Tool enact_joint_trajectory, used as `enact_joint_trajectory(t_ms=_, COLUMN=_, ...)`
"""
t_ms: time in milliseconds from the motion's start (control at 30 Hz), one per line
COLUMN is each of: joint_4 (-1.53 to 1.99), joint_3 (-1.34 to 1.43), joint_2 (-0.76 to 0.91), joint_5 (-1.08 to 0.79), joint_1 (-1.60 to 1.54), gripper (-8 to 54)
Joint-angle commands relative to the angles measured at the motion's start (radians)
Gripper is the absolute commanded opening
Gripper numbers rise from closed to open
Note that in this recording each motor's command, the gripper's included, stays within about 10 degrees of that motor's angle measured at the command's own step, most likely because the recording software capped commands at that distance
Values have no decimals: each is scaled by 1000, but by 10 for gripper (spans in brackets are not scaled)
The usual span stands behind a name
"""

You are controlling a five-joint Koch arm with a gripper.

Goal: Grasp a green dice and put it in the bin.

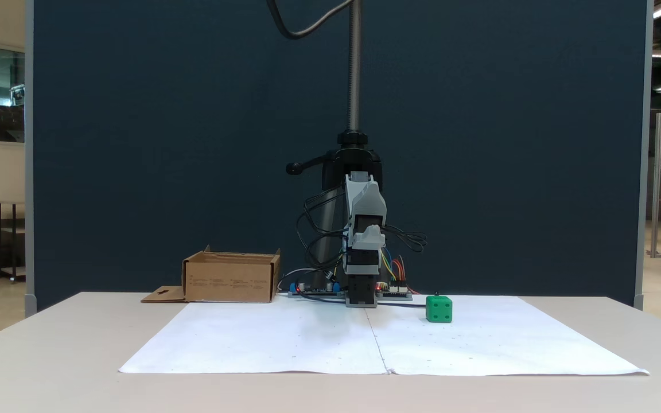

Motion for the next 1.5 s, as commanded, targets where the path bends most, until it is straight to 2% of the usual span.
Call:
enact_joint_trajectory(t_ms=0, joint_4=175, joint_3=66, joint_2=112, joint_5=29, joint_1=-26, gripper=431)
enact_joint_trajectory(t_ms=100, joint_4=273, joint_3=64, joint_2=112, joint_5=29, joint_1=-26, gripper=431)
enact_joint_trajectory(t_ms=1467, joint_4=278, joint_3=64, joint_2=112, joint_5=29, joint_1=-26, gripper=431)
